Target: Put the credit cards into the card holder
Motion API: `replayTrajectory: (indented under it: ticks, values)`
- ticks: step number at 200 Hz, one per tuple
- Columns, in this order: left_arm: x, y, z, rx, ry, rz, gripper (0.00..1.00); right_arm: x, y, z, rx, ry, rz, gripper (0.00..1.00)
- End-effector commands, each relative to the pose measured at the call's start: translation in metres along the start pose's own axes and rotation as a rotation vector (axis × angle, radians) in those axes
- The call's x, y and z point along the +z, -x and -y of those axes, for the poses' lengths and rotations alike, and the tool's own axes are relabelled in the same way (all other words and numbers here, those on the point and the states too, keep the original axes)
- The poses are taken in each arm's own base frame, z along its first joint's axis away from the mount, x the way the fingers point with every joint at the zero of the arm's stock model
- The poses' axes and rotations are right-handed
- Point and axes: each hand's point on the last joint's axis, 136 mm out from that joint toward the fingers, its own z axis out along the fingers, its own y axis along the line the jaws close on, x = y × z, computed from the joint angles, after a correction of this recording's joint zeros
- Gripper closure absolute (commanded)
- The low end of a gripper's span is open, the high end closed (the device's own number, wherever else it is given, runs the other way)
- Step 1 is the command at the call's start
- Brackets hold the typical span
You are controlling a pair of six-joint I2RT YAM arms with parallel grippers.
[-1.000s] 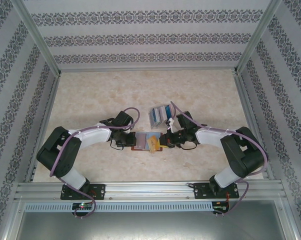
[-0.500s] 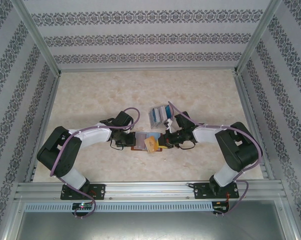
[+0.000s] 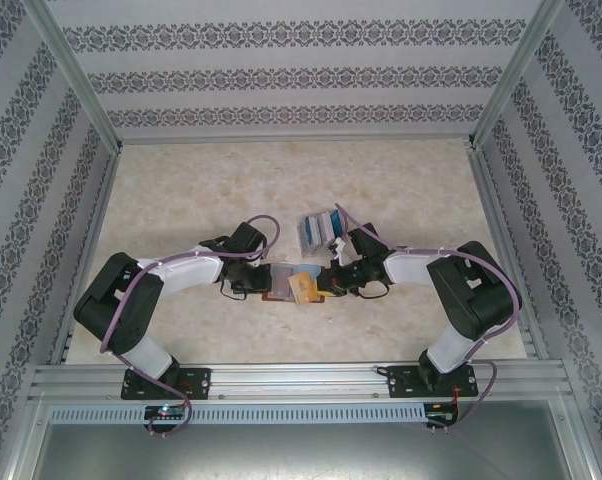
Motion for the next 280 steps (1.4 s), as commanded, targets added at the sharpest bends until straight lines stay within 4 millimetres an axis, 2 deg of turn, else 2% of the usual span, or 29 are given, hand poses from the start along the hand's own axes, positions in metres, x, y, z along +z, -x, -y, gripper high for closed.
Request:
replayTrajectory:
  ticks: [1,65,103,131,170,216,242,280]
  values:
    - [0.0,-0.005,-0.009,-0.008,0.03,-0.022,0.88,0.006,0.007,0.003,0.014,-0.031,0.054,1.0]
    - [-0.013,-0.005,-0.001,-0.01,-0.031,0.019,0.87,0.008,0.023,-0.008,0.008,-0.079,0.196,1.0]
    - [-0.023,0.001,-0.02,-0.048,-0.001,0.073,0.87,0.019,0.024,-0.005,0.035,-0.073,0.185,1.0]
    - [-0.012,-0.002,-0.037,-0.046,0.08,0.037,0.94,0.026,0.024,-0.009,0.029,-0.076,0.187,1.0]
    - [0.003,0.0,-0.025,-0.042,0.0,0.007,0.95,0.031,0.024,-0.015,0.015,-0.088,0.19,1.0]
    - [0.009,-0.001,-0.02,-0.063,-0.04,0.007,0.97,0.05,0.021,-0.019,0.002,-0.11,0.186,1.0]
    - [0.012,-0.004,-0.022,-0.071,-0.048,0.01,0.96,0.064,0.019,-0.039,-0.045,-0.067,0.161,1.0]
    - [0.011,-0.005,-0.022,-0.074,-0.05,0.009,0.97,0.073,0.018,-0.054,-0.085,-0.065,0.15,1.0]
